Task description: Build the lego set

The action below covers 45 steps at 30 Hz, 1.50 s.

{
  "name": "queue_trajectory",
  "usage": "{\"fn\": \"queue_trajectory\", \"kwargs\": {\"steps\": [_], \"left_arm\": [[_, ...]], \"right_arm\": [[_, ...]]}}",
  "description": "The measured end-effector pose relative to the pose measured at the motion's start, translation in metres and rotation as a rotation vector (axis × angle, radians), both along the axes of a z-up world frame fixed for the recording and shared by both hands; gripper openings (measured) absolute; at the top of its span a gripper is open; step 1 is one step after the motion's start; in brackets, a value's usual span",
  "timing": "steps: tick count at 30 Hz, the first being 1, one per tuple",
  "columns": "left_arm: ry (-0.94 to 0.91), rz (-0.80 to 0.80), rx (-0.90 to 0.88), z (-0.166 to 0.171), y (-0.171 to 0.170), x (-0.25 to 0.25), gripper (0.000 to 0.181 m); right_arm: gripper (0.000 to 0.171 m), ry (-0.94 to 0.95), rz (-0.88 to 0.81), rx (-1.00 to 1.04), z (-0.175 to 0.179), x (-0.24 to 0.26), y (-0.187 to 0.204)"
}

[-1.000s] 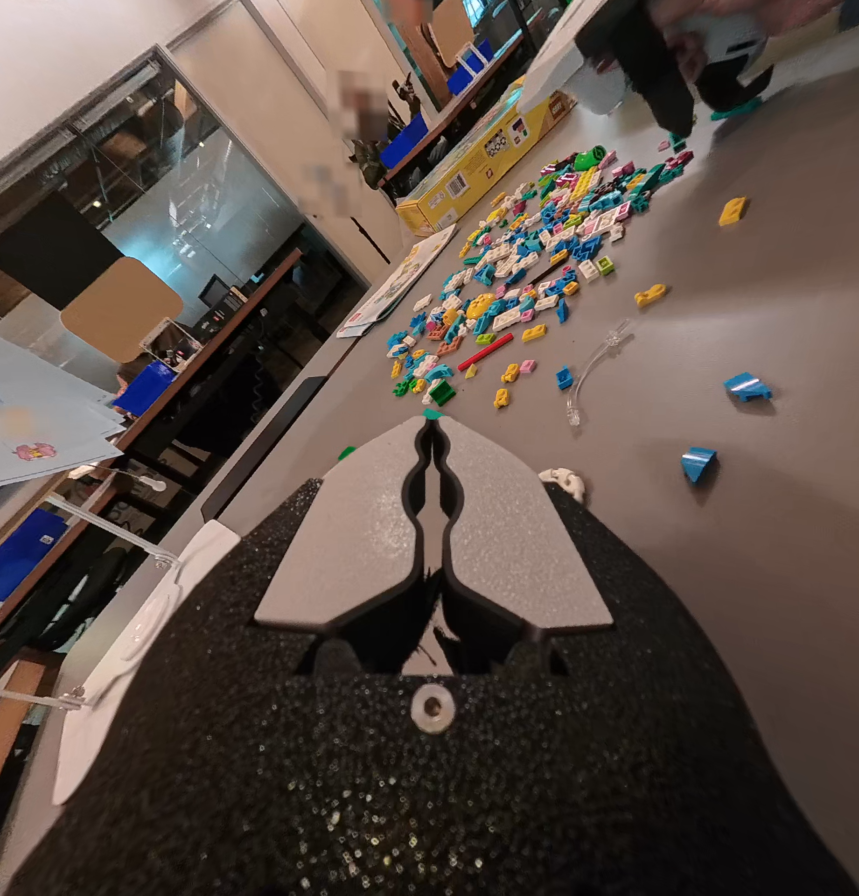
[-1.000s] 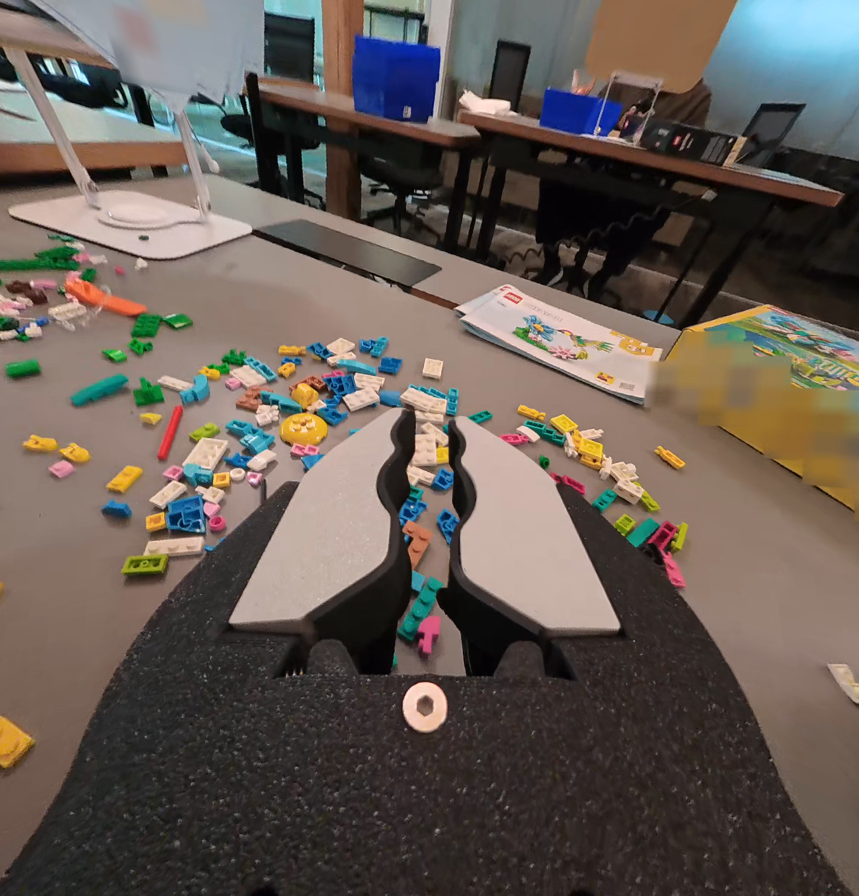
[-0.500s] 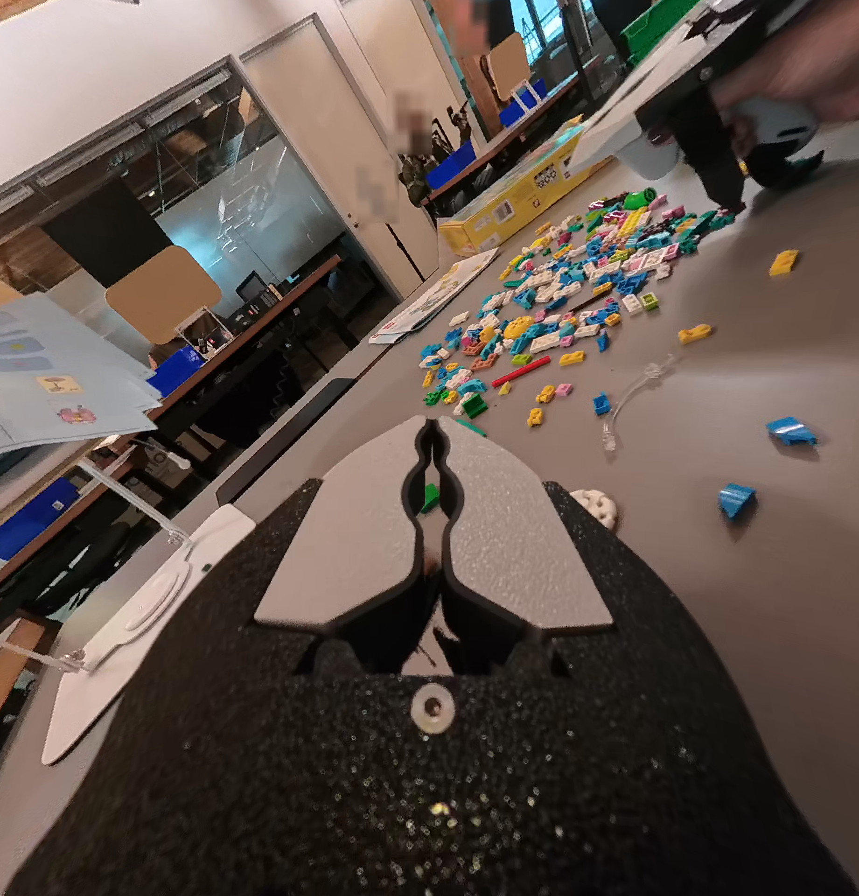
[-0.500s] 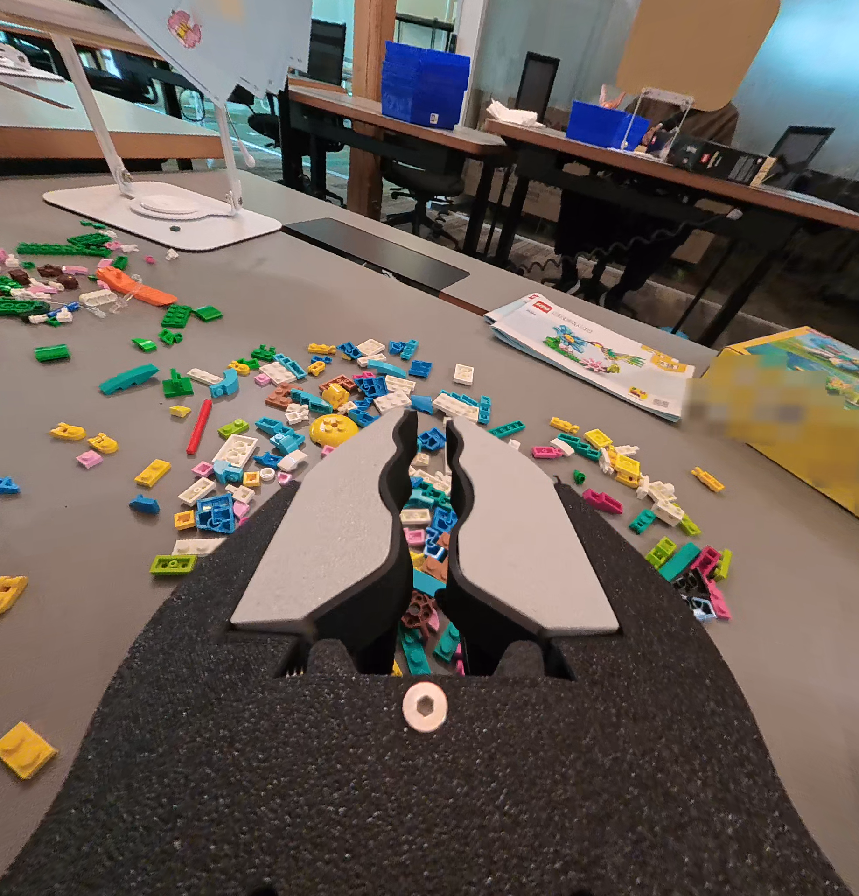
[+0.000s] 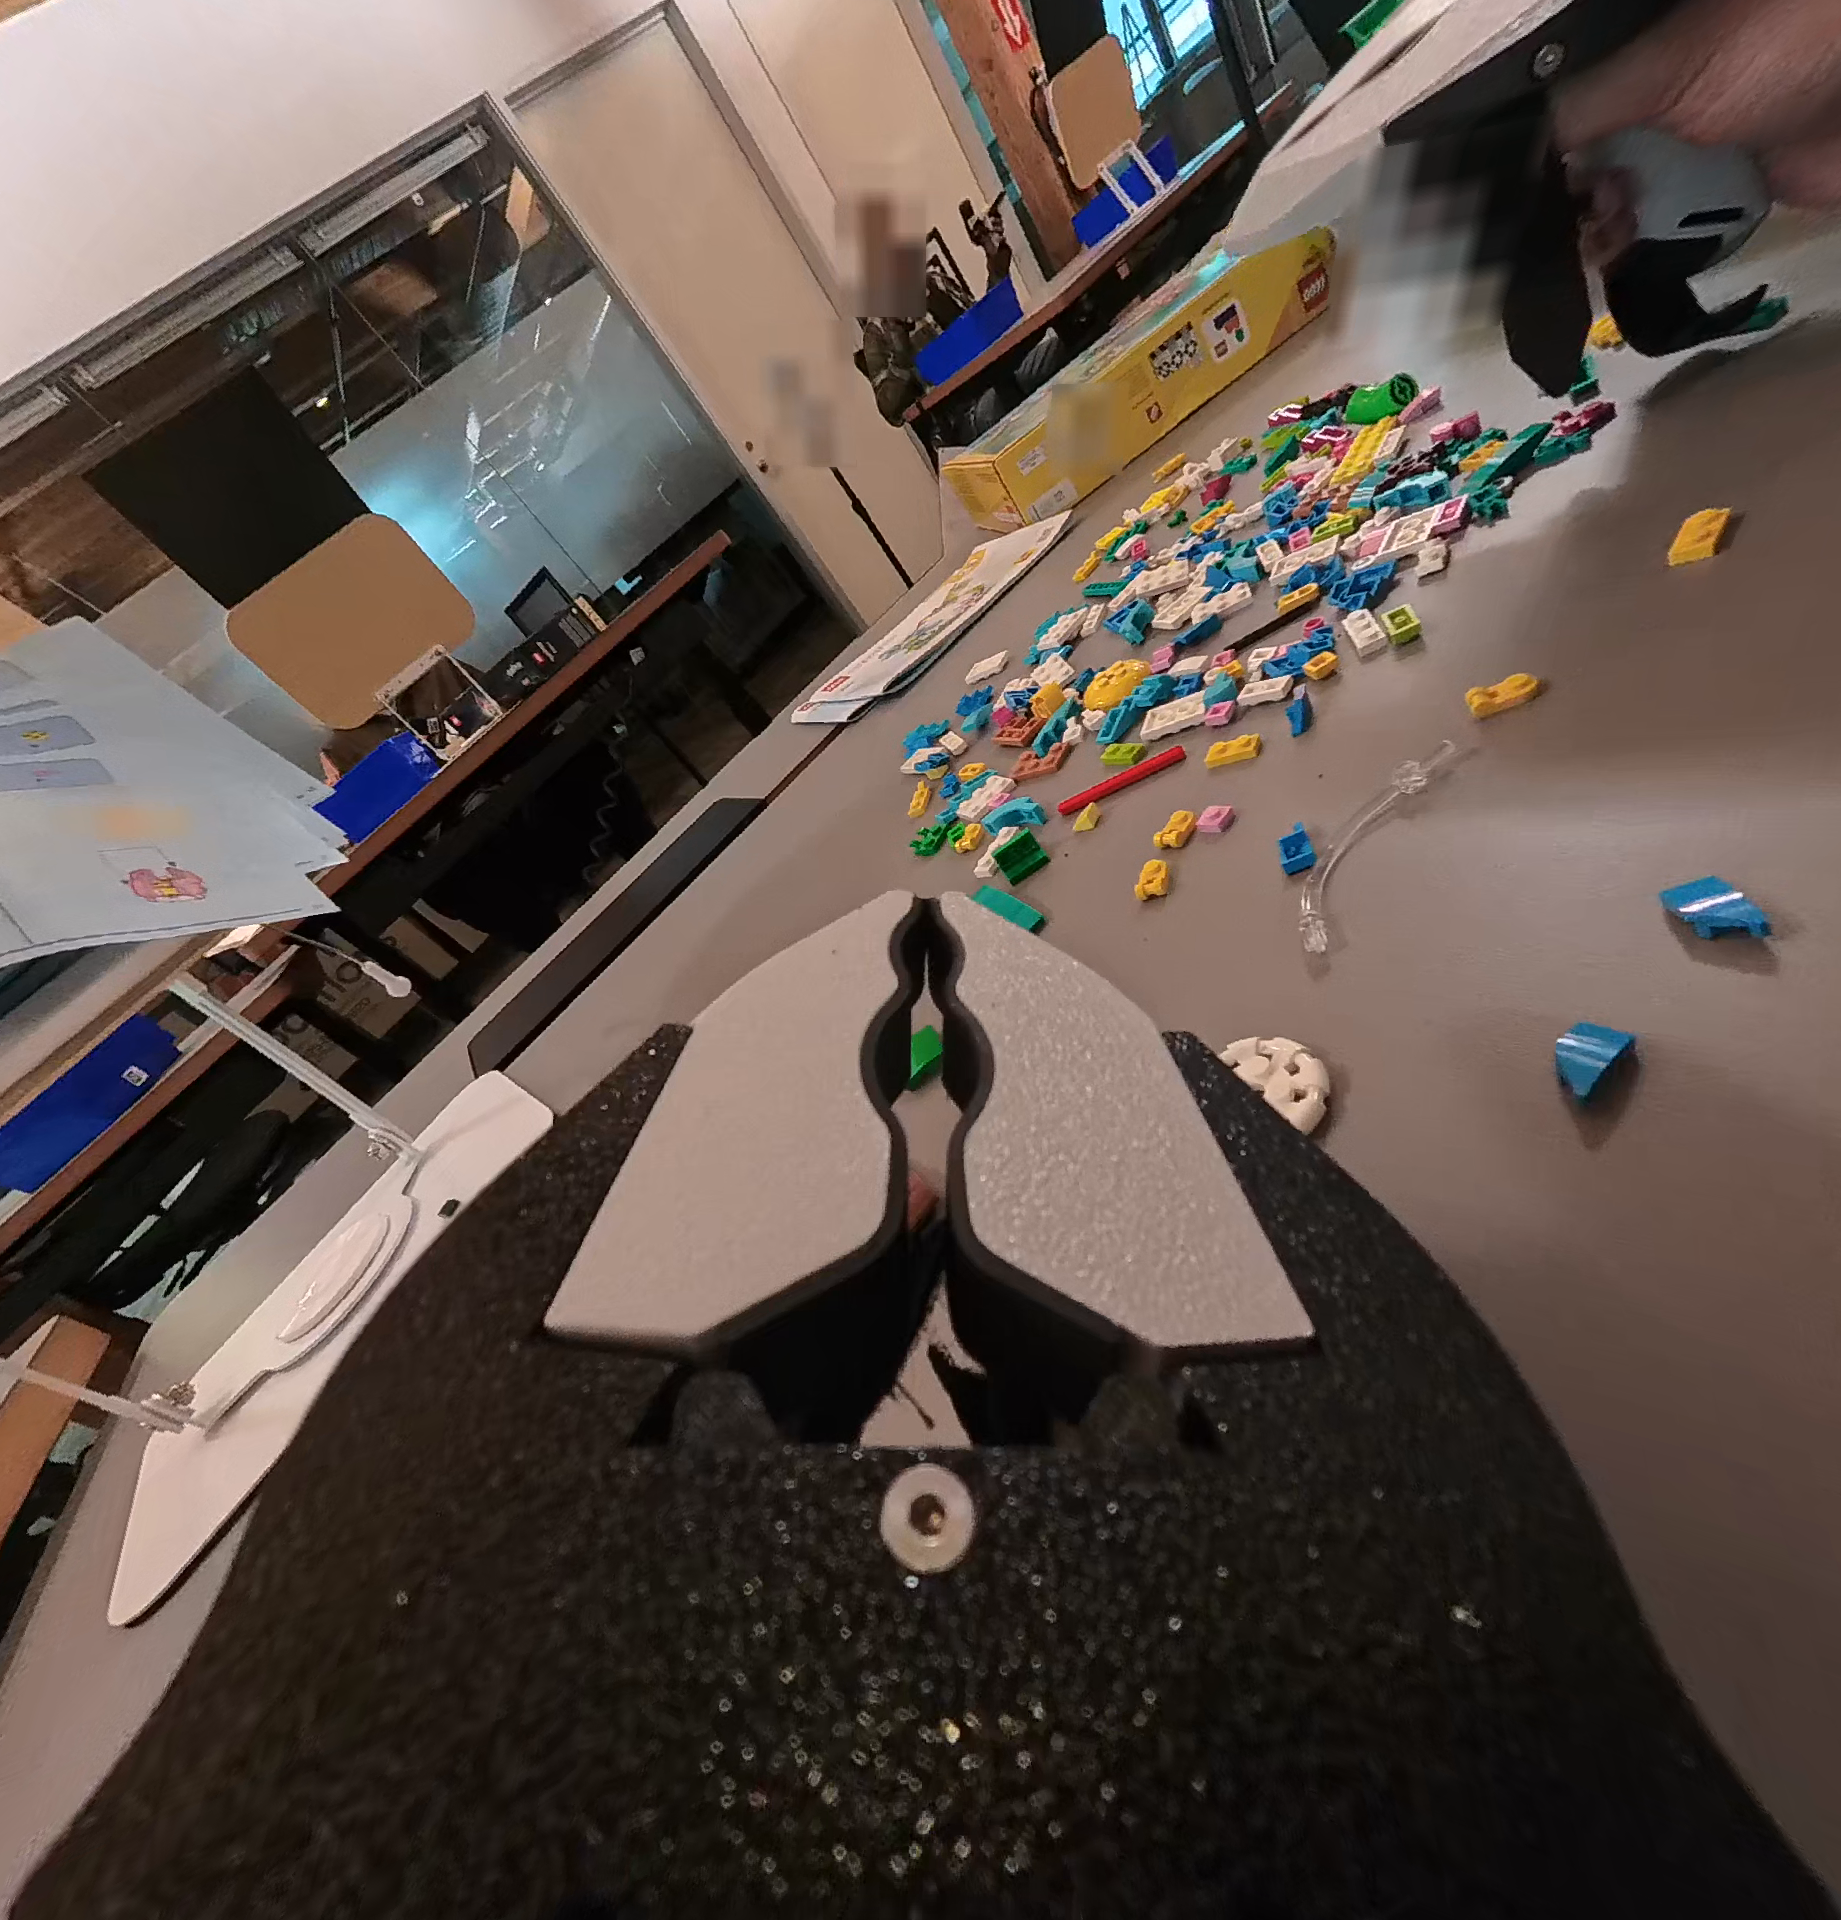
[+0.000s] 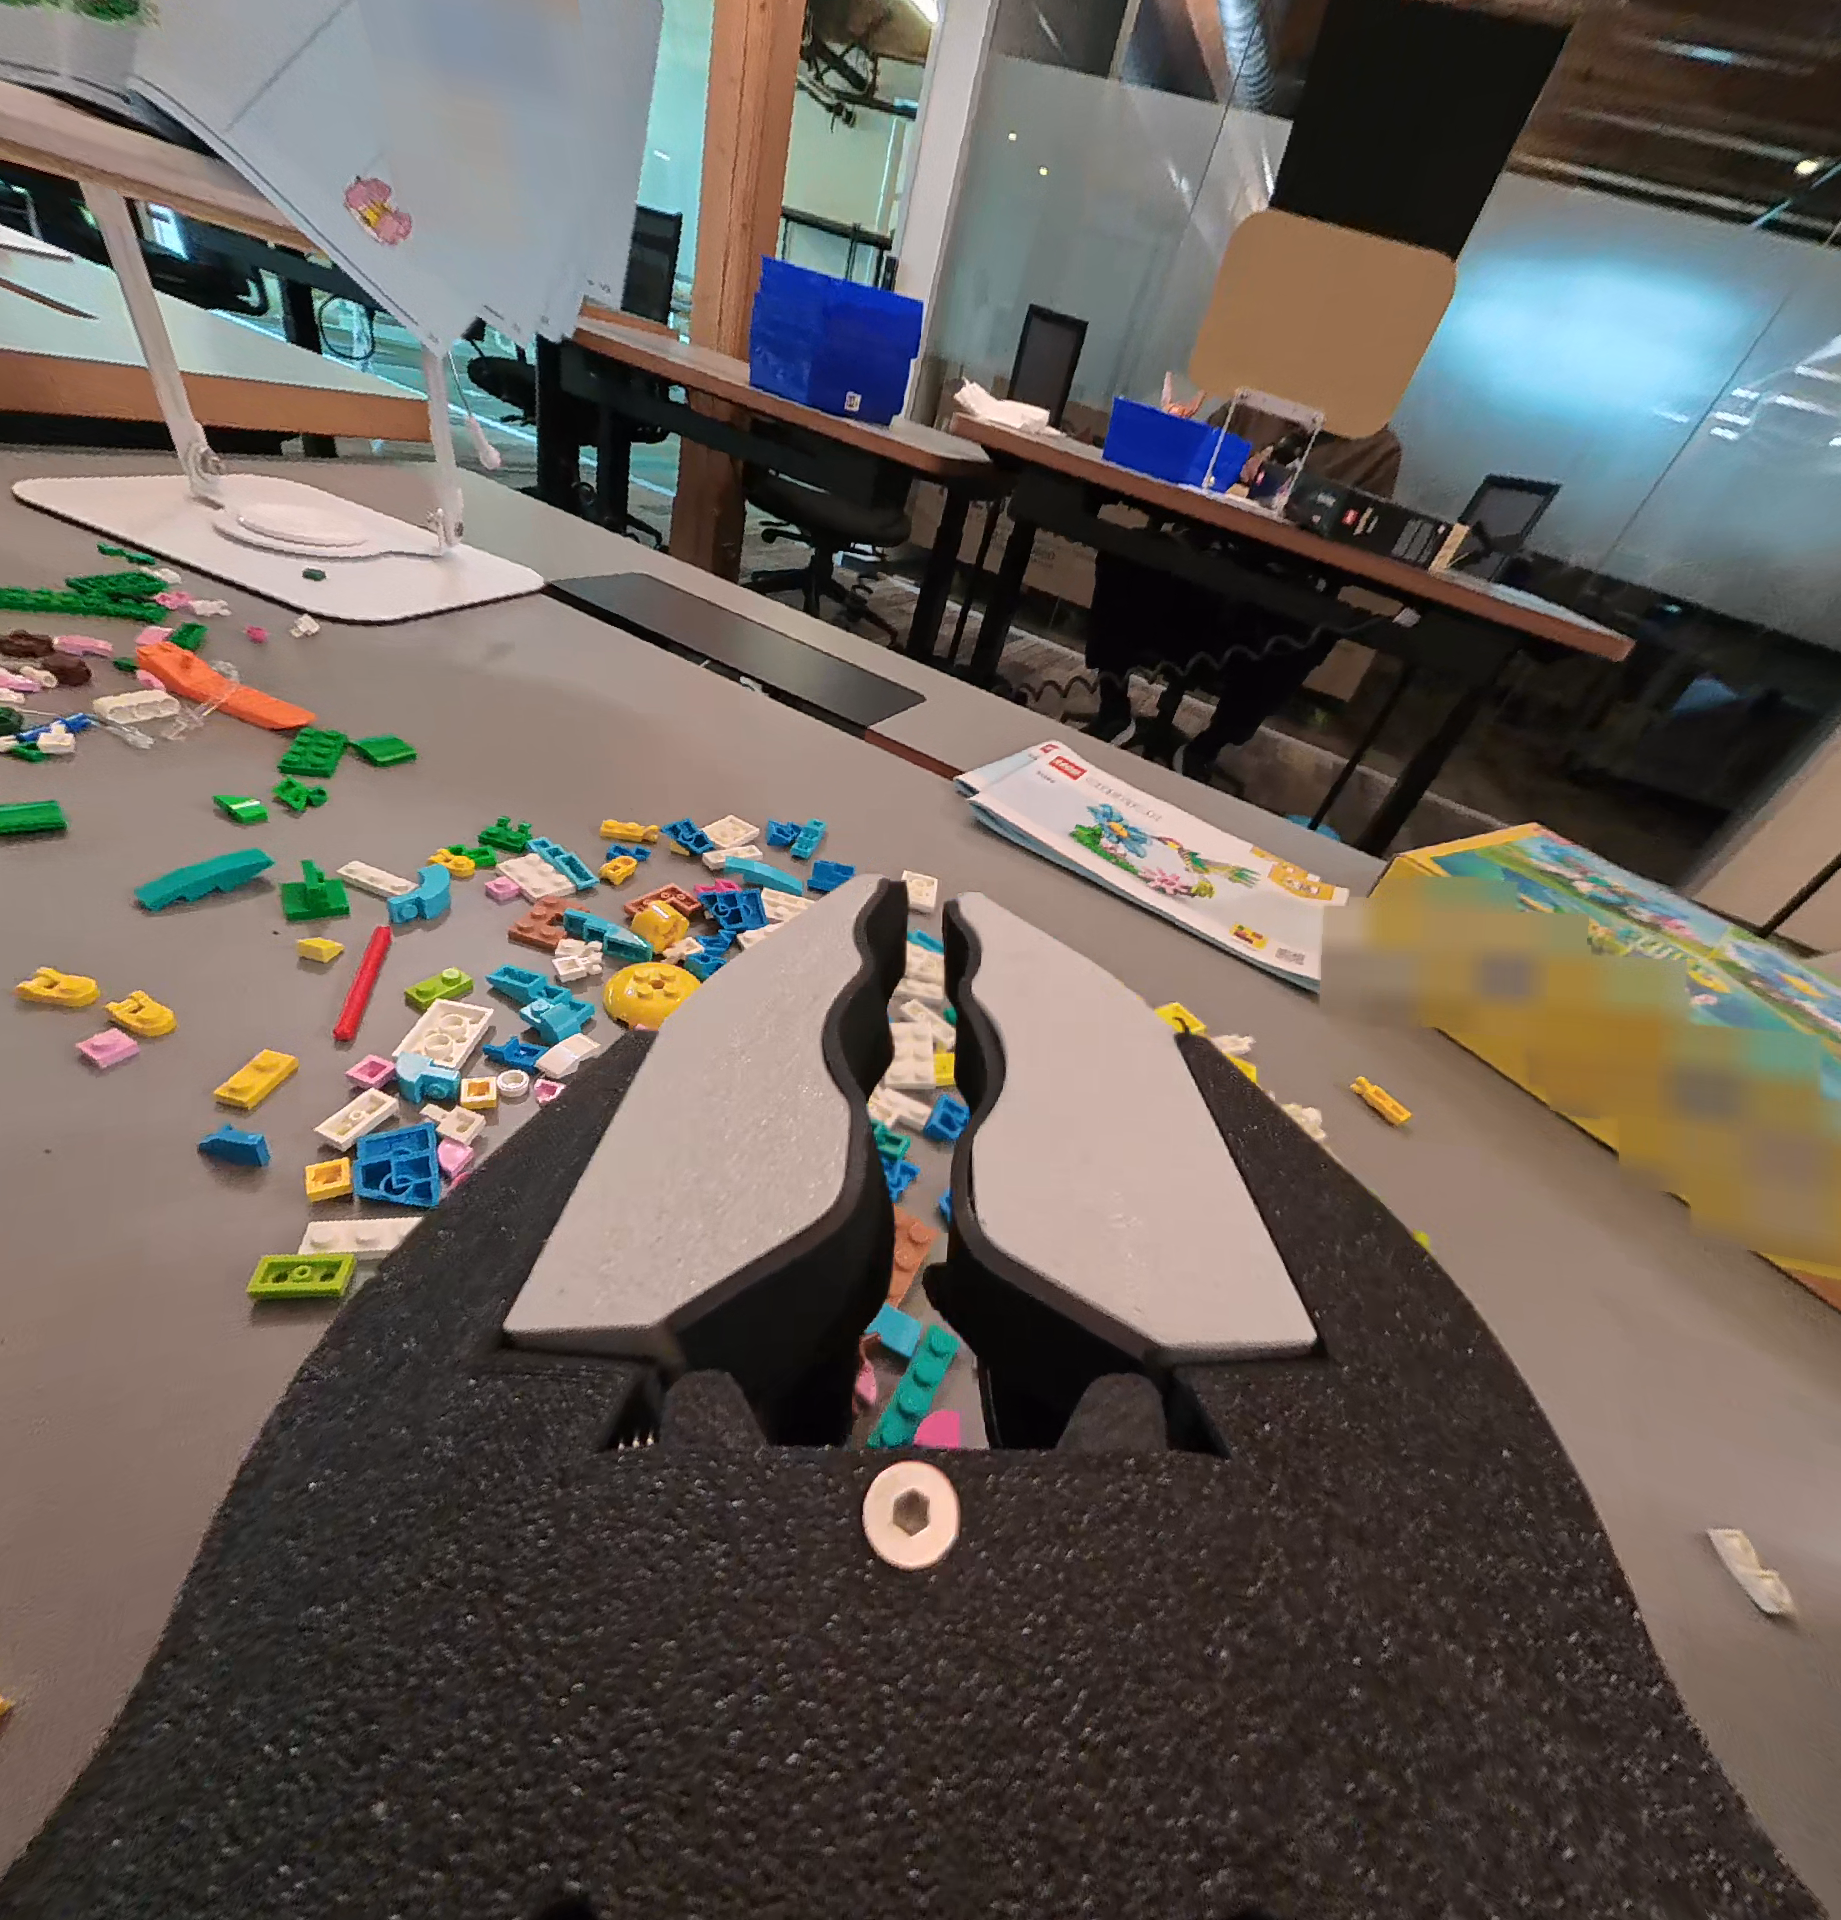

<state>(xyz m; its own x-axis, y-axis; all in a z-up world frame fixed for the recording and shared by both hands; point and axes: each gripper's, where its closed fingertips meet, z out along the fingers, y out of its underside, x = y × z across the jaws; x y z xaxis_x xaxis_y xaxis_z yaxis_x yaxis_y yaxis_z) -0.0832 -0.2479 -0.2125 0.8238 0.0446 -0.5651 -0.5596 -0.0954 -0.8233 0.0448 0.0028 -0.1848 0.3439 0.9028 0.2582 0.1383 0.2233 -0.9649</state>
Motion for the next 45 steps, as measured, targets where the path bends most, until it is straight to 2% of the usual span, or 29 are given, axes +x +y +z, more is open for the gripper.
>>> {"fn": "queue_trajectory", "kwargs": {"steps": [6, 45], "left_arm": [[0.002, 0.002, 0.003, 0.0004, 0.0, -0.0002, 0.0], [0.02, 0.017, 0.027, 0.0043, -0.0012, -0.0013, 0.0]], "right_arm": [[0.0, 0.012, 0.003, 0.026, 0.0028, 0.0007, -0.002], [0.0, 0.039, 0.033, -0.036, 0.0059, 0.0039, -0.0022]]}}
